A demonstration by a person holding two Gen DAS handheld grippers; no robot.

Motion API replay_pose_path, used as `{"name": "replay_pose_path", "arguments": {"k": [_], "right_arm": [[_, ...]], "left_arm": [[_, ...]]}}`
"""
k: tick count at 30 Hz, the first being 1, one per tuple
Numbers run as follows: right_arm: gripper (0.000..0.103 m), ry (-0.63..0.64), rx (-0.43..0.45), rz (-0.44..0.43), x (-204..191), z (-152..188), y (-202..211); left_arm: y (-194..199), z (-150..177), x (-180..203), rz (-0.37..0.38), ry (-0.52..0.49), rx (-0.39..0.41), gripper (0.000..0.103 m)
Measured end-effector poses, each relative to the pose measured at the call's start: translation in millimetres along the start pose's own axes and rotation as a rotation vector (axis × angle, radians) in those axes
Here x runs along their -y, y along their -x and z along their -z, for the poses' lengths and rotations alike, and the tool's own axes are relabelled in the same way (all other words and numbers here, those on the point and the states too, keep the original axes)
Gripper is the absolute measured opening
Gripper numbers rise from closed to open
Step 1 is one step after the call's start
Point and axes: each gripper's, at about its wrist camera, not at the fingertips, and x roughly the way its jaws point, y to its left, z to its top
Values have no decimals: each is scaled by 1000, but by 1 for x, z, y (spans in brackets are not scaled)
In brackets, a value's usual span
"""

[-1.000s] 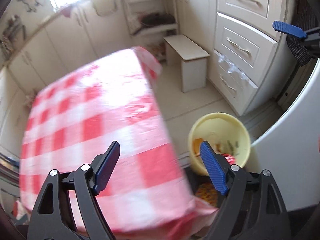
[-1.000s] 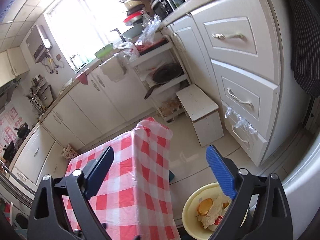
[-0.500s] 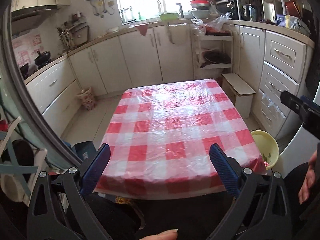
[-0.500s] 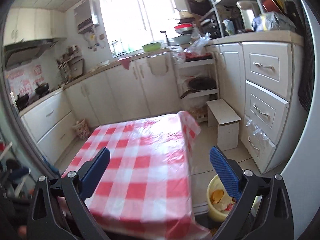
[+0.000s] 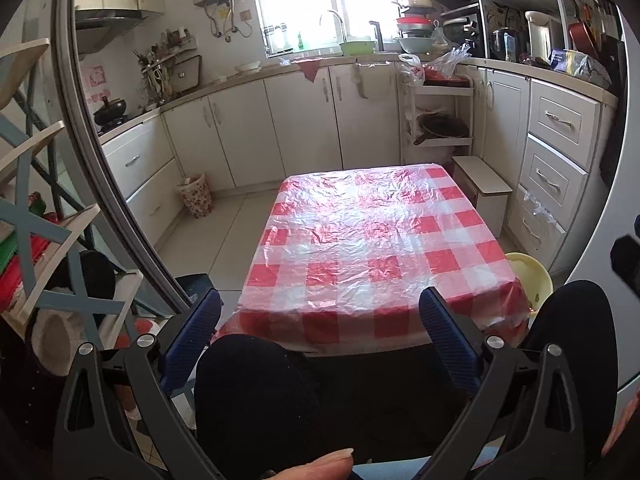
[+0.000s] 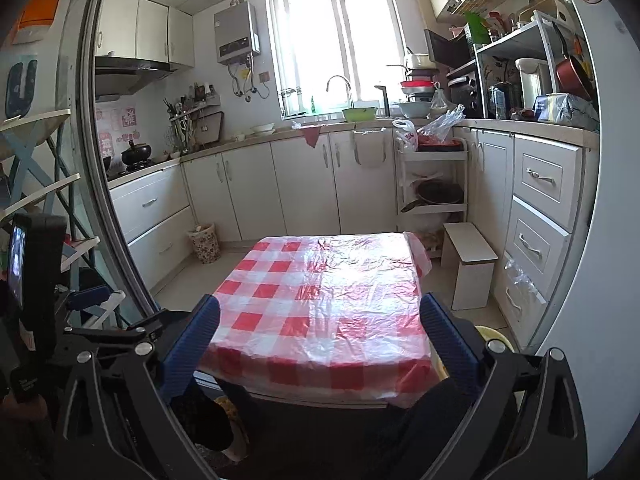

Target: Collect trash

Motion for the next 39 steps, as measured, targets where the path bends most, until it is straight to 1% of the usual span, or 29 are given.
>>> {"name": "replay_pose_path", "arguments": {"k": [2, 5, 9, 12, 15, 29, 39], "right_arm": [[96, 6, -20, -5, -6, 13, -3], [96, -8, -53, -21, -9, 20, -4], [96, -7, -25, -15, -11, 18, 2], [96, -9, -29, -16, -12, 19, 4], [96, -8, -34, -16, -14, 22, 6], [96, 3, -49, -16, -16, 25, 3], [96, 27, -33, -12, -20, 24, 5]], "left_arm": [[9, 6, 1, -14, -16, 20, 95], [14, 13, 5, -9, -35, 10, 95], [15, 20, 7, 23, -30, -5, 95], [19, 20, 8, 39, -23, 5, 95], [23, 20, 6, 35, -14, 21, 95], [24, 19, -1, 37, 8, 23, 95], [28, 19, -6, 38, 19, 38, 95]]}}
